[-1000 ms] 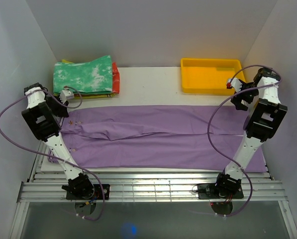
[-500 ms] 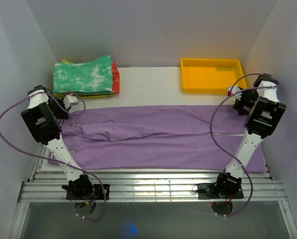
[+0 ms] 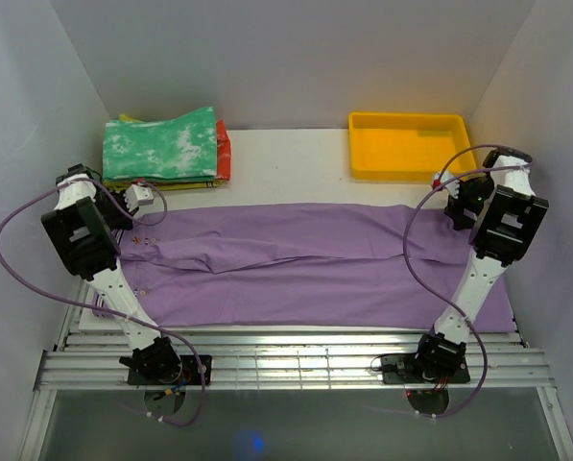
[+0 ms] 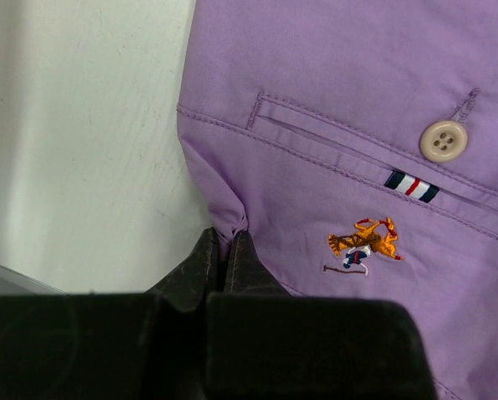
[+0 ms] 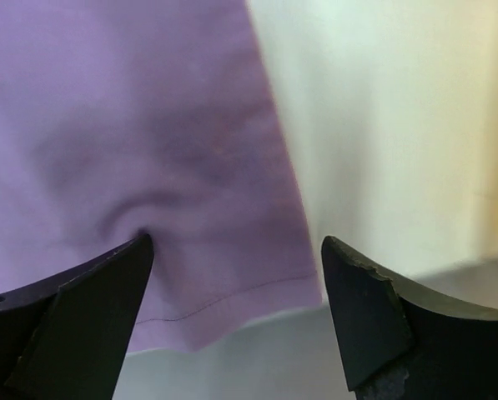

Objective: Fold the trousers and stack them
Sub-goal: Fold the trousers

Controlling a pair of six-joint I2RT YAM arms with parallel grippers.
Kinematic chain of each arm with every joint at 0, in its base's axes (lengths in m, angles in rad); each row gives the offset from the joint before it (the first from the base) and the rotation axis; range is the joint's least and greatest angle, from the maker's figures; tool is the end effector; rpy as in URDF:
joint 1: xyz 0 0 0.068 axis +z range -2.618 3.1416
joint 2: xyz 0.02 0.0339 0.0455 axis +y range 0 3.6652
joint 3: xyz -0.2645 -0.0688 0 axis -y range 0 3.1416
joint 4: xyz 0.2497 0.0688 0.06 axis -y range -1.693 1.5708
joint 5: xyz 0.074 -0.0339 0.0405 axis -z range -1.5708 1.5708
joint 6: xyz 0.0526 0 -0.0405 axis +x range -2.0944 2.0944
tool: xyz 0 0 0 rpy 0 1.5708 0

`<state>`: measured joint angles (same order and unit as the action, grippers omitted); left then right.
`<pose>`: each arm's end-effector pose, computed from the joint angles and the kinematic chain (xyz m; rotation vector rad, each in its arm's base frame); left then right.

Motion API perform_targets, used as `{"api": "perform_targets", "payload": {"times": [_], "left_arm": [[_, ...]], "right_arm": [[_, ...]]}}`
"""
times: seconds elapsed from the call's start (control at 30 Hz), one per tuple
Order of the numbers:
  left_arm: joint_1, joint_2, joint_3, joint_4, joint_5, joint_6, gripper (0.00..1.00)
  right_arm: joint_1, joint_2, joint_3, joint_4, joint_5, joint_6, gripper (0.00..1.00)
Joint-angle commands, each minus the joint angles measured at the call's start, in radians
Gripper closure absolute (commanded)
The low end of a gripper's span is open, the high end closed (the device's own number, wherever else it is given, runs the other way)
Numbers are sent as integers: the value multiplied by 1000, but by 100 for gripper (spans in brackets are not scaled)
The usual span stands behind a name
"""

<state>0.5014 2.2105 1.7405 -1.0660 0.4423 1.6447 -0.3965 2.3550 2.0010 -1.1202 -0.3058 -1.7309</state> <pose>0.3896 0.1879 0.1446 1.4836 2.2866 -0.2509 0.4432 -0.1684 0.1469 -1.7655 2.2073 0.0921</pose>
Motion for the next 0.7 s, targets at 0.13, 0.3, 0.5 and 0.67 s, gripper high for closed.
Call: {"api": "perform_targets", "payload": {"times": [0.13,0.3,0.5,0.67], "left_arm": [[9,77,-99,32,-162,36,100],[12,72,-102,43,-162,53,100],[8,64,-114,44,-163,56,100],[6,58,-128,47,-171,67,100]], "right_arm": [[8,-103,-349,-185,37,-13,14],[-4,-157,-230,-187,-19,-25,5],[-7,-53,40,-188,-65,-12,2],[2,-16,97,-172,-105,-19,0]]}}
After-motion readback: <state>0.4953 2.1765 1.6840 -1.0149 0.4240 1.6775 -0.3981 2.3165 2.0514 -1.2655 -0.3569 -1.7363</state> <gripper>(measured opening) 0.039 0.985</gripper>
